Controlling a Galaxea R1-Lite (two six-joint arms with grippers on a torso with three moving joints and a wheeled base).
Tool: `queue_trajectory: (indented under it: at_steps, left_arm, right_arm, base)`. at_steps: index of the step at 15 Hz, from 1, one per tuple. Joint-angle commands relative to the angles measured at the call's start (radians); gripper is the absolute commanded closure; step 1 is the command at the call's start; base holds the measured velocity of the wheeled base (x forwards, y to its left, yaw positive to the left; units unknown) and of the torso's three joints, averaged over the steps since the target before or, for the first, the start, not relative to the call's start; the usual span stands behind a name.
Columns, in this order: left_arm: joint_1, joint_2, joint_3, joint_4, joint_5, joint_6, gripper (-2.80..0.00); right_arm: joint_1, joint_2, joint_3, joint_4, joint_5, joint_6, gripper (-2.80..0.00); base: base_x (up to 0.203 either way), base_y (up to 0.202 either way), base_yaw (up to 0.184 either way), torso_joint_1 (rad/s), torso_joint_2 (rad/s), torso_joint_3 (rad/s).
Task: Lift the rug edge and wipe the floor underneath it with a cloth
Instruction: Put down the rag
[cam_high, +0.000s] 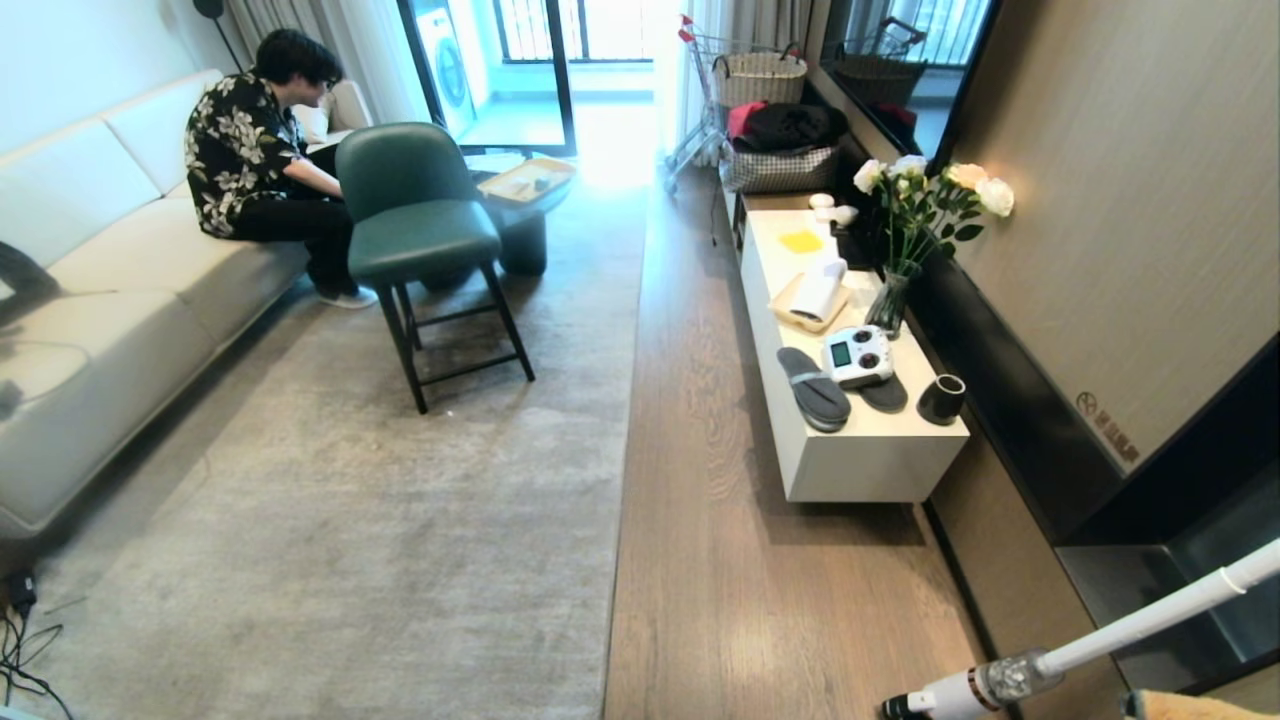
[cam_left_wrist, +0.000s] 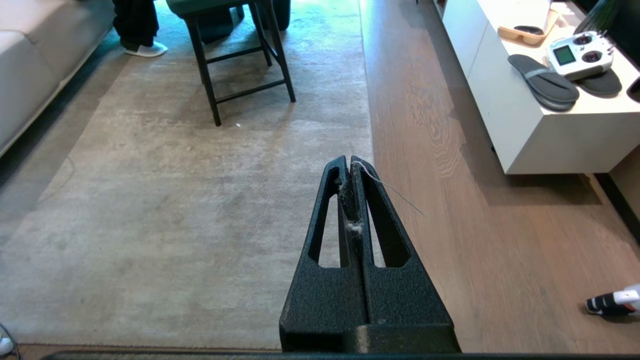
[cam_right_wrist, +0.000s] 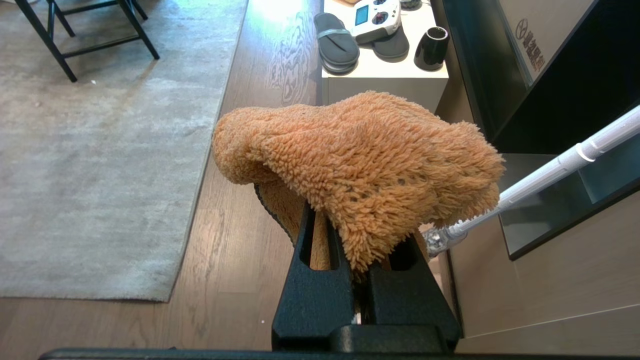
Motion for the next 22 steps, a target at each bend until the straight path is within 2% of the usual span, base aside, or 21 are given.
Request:
queue_trajectory:
  at_steps: [1, 15, 22]
  left_arm:
    - [0.0, 0.0, 0.0, 0.0, 0.001, 0.0, 0.0]
    - [0.001, 0.0, 0.0, 0.0, 0.001, 0.0, 0.0]
    - [0.0, 0.0, 0.0, 0.0, 0.001, 0.0, 0.0]
  right_arm:
    - [0.0, 0.001, 0.0, 0.002, 0.0, 0.0, 0.0]
    - [0.0, 0.001, 0.0, 0.002, 0.0, 0.0, 0.0]
    - [0.0, 0.001, 0.0, 0.0, 0.0, 0.0, 0.0]
  base:
    - [0.0, 0.0, 0.0, -0.139, 0.32, 0.182]
    - [0.0, 0.0, 0.0, -0.137, 0.34, 0.202]
    - [0.0, 0.0, 0.0, -0.188, 0.53, 0.336]
